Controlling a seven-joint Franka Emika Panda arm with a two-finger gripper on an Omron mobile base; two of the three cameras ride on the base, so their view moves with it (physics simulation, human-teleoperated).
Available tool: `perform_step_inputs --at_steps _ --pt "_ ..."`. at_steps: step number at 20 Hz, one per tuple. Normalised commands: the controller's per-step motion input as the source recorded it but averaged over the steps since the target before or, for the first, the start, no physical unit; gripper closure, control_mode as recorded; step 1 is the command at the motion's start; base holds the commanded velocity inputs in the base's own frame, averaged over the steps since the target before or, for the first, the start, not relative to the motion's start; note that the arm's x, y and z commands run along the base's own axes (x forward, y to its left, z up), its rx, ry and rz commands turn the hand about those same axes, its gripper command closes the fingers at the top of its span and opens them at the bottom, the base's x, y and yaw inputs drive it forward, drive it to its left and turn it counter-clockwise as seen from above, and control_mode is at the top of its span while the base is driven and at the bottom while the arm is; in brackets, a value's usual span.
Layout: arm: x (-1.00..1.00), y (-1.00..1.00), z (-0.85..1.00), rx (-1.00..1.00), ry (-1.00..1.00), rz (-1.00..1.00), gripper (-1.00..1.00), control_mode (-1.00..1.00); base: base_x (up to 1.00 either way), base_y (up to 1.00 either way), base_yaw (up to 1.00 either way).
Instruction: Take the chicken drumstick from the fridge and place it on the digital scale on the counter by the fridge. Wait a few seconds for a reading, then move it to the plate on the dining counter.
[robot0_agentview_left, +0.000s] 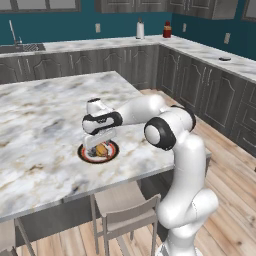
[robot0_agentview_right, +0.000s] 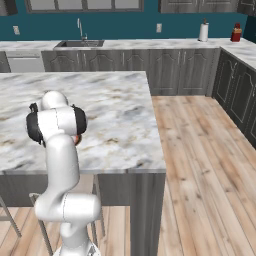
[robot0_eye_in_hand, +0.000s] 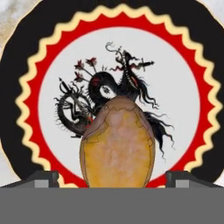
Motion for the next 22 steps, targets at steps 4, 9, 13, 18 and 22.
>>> perform_step_inputs --at_steps 4,9,13,18,22 --pt "-0.02 -0.04 0.09 0.00 0.00 0.00 -1.00 -1.00 0.00 0.00 0.00" --pt "-0.69 -0.39 0.43 0.07 -0.03 0.00 -1.00 -1.00 0.00 0.00 0.00" --pt "-1.00 -0.59 0.31 0.21 -0.15 0.00 -1.00 -1.00 0.00 0.00 0.00" --pt "-1.00 -0.46 0.01 0.20 -0.22 0.00 -1.00 -1.00 0.00 0.00 0.00" --pt "-1.00 -0.45 0.03 0.12 -0.23 0.00 -1.00 -1.00 0.00 0.00 0.00"
